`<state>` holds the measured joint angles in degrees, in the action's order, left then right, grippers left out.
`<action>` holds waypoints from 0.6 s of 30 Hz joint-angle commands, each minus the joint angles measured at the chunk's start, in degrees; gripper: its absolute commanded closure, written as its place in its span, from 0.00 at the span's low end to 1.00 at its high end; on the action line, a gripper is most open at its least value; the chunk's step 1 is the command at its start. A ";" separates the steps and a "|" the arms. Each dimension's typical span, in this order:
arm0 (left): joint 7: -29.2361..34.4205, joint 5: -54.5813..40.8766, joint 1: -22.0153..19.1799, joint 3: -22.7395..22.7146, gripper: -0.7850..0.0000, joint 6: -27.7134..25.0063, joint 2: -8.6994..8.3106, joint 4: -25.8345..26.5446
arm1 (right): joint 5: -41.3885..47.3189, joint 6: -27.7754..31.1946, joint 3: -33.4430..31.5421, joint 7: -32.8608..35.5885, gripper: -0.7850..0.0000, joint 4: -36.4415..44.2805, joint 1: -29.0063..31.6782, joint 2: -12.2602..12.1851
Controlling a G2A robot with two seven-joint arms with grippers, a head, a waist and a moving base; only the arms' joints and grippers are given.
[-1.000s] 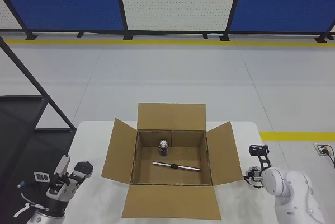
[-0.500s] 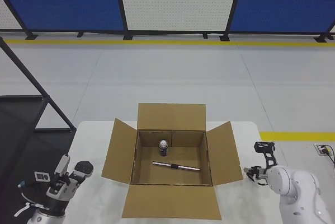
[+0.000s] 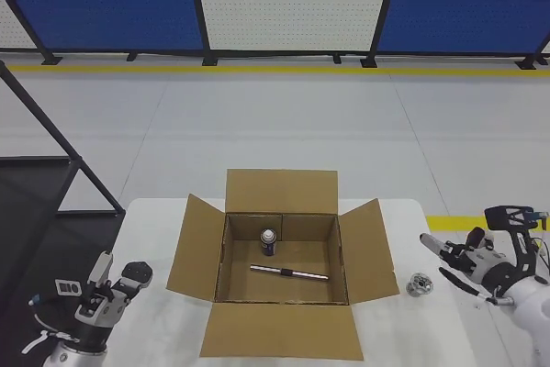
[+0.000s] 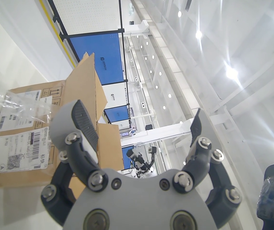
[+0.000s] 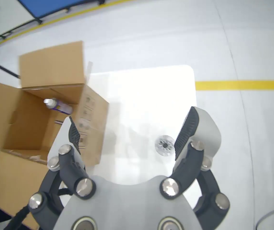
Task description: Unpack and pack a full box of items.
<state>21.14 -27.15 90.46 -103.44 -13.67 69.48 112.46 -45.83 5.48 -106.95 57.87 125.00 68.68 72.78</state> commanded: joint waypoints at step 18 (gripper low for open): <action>-0.34 -2.70 2.81 -2.39 0.00 -1.08 0.20 -0.02 | 3.22 9.63 16.63 -0.25 0.00 9.16 -3.26 -0.95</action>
<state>20.83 -29.86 93.29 -105.83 -14.73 69.69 112.45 -42.60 15.10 -90.34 57.62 134.16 65.42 71.83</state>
